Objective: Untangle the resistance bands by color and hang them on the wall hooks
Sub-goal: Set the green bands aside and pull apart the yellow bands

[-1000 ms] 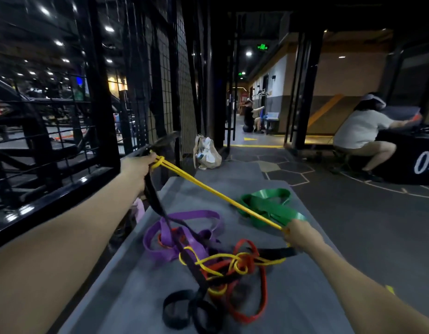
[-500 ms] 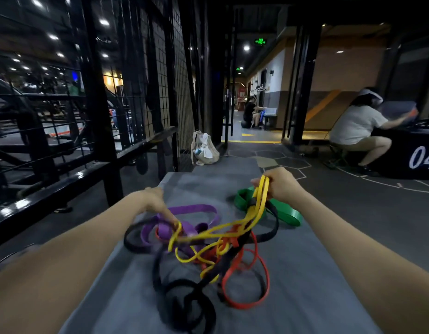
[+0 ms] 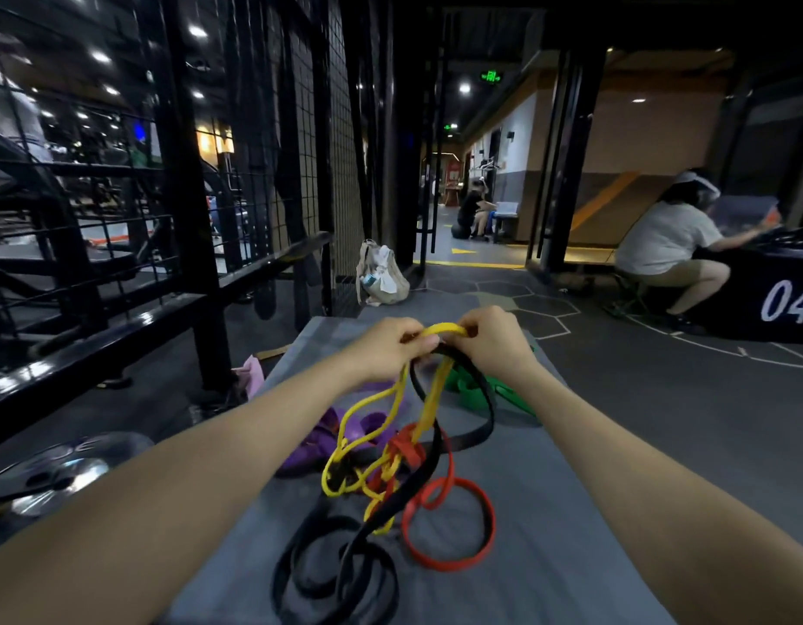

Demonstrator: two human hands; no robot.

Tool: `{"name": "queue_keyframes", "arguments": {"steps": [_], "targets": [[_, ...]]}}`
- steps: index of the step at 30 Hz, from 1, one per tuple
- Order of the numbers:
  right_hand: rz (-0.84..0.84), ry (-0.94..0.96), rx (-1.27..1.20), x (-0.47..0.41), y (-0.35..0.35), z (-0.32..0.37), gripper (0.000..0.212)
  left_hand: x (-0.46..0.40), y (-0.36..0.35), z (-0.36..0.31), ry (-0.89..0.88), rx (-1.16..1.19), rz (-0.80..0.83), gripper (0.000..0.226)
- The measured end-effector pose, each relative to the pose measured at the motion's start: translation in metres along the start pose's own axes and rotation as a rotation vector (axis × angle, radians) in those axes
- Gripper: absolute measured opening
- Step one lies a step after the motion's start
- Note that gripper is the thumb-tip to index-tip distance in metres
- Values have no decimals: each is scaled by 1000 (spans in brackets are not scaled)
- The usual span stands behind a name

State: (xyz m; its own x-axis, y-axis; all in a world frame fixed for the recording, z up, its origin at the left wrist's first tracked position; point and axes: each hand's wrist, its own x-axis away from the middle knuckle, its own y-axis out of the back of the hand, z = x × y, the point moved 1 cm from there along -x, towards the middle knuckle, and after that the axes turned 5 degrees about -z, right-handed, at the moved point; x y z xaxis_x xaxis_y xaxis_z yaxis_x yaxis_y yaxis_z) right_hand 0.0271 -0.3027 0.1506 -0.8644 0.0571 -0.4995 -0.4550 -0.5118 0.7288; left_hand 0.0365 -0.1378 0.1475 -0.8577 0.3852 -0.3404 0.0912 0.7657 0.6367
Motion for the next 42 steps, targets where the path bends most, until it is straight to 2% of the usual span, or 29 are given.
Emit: {"name": "queue_keyframes", "arguments": {"steps": [2, 6, 8, 10, 13, 16, 18, 21, 24, 27, 31, 33, 35, 39, 42], "targets": [[34, -21, -24, 1, -10, 2, 32, 2, 11, -1, 15, 102, -45, 26], [220, -3, -57, 10, -28, 21, 33, 3, 21, 3, 62, 317, -103, 26], [324, 5, -36, 17, -43, 19, 21, 2, 27, 3, 71, 378, -191, 28], [417, -34, -77, 27, -60, 7, 21, -2, 41, 4, 95, 512, -319, 30], [399, -67, -41, 34, -73, -6, 31, -2, 60, 10, 129, 668, -460, 32], [328, -39, -56, 27, -63, -5, 35, 2, 64, 27, 175, 580, -526, 32], [266, -85, -254, 19, -51, -3, 29, 7, 62, 41, 252, 588, -502, 29], [146, -125, -531, 8, -32, 2, 19, 18, 46, 54, 372, 648, -336, 18], [114, -114, -625, 1, -19, 12, 19, 30, 14, 50, 444, 621, -157, 15], [117, -90, -628, 1, -14, 18, 18, 32, -16, 39, 505, 685, -51, 13], [38, -89, -653, 2, -7, 19, 22, 22, -34, 42, 534, 434, -97, 32], [22, -118, -671, 2, -4, 17, 23, 17, -36, 43, 546, 351, -102, 29], [18, -141, -710, 1, -3, 15, 22, 14, -38, 43, 568, 364, -89, 24], [14, -202, -839, -1, -7, 15, 23, 14, -41, 44, 646, 529, -55, 44], [50, -177, -801, 0, -11, 20, 25, 15, -48, 44, 640, 442, -47, 75]]}}
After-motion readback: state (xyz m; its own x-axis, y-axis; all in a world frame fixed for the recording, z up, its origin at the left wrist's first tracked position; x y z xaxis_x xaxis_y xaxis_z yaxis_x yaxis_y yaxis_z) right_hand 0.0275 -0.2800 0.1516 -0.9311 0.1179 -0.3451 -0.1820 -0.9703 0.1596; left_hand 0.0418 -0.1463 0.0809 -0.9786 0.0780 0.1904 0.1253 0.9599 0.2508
